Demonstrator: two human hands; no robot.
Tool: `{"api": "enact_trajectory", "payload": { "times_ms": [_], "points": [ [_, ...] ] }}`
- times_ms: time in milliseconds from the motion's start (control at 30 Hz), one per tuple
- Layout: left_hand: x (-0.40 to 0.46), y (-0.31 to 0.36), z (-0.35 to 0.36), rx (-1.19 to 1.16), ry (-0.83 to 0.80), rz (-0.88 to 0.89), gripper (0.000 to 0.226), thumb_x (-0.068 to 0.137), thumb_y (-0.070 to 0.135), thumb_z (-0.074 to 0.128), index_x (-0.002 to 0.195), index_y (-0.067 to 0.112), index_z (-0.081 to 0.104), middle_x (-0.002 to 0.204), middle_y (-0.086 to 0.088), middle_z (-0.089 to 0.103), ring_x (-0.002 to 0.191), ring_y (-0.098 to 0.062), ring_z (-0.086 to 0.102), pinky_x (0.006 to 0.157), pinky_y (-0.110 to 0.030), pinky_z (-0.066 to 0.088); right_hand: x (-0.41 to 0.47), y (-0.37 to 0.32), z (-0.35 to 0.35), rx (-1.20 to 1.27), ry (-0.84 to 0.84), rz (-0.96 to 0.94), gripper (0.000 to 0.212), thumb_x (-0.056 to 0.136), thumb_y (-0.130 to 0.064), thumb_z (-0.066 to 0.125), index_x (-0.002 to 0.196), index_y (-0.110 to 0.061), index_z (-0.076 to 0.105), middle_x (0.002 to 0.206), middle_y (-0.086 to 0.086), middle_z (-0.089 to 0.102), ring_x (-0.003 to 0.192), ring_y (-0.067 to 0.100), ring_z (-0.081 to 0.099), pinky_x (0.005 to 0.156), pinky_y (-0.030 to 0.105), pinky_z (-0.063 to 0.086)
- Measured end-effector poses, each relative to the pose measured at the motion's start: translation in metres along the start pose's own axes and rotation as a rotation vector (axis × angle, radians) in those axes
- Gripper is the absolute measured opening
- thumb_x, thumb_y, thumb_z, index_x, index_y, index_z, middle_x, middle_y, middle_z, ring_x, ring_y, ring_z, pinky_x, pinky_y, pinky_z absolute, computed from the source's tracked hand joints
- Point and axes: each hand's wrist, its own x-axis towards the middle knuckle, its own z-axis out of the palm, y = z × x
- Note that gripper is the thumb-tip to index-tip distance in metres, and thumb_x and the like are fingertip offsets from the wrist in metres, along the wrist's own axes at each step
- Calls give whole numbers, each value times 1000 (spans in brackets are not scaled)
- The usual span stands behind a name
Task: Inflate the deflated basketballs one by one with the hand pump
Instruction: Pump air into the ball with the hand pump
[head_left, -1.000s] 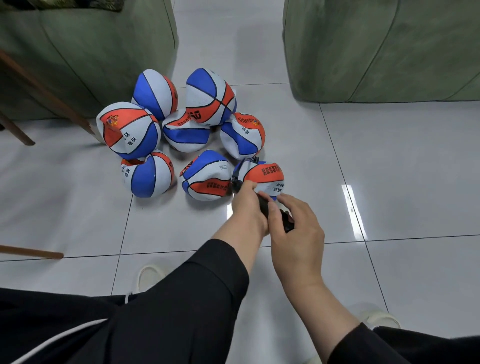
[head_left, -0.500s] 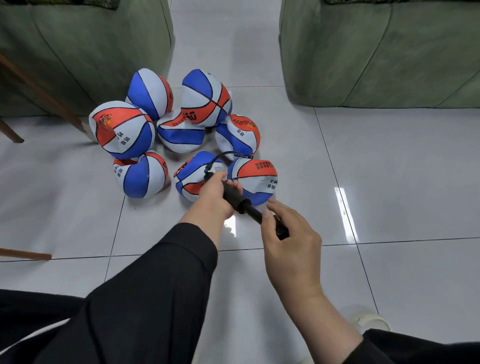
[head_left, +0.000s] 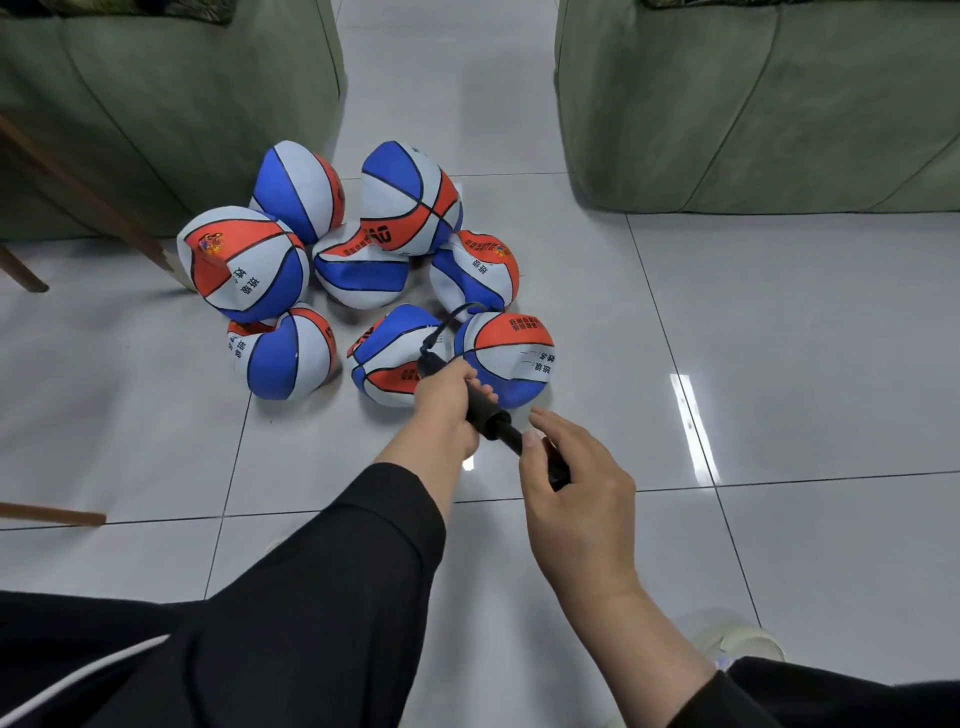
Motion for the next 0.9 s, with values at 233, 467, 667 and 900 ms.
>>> {"api": "enact_trajectory", "payload": {
  "times_ms": [233,467,667,900],
  "points": [
    [-26,-34,25,-10,-31,6,12,89,0,52,79,5,51,55,-5,47,42,-18,46,48,-25,47,13,10,2,0,3,113,27,100,-29,59,122,-20,73,122,-9,71,114,9,65,99,40,55],
    [-31,-47,33,-22,52,167,41,82,0,51,124,5,51,69,-9,54,42,-18,52,56,-34,52,13,24,0,43,4,222,22,102,-23,59,117,-23,74,107,-20,65,104,-2,59,93,21,52],
    [-34,-39,32,-67,-3,123,35,85,-8,46,115,8,49,66,-9,49,41,-20,53,49,-29,50,11,20,0,31,-56,189,27,101,-27,57,123,-28,72,114,-18,70,108,0,63,91,23,54],
    [-13,5,19,-115,26,64,14,90,1,57,101,9,53,58,-1,48,38,-13,46,44,-22,47,7,11,0,-12,-16,90,30,98,-29,63,123,-15,72,106,-15,68,95,3,64,88,32,57]
  ]
}}
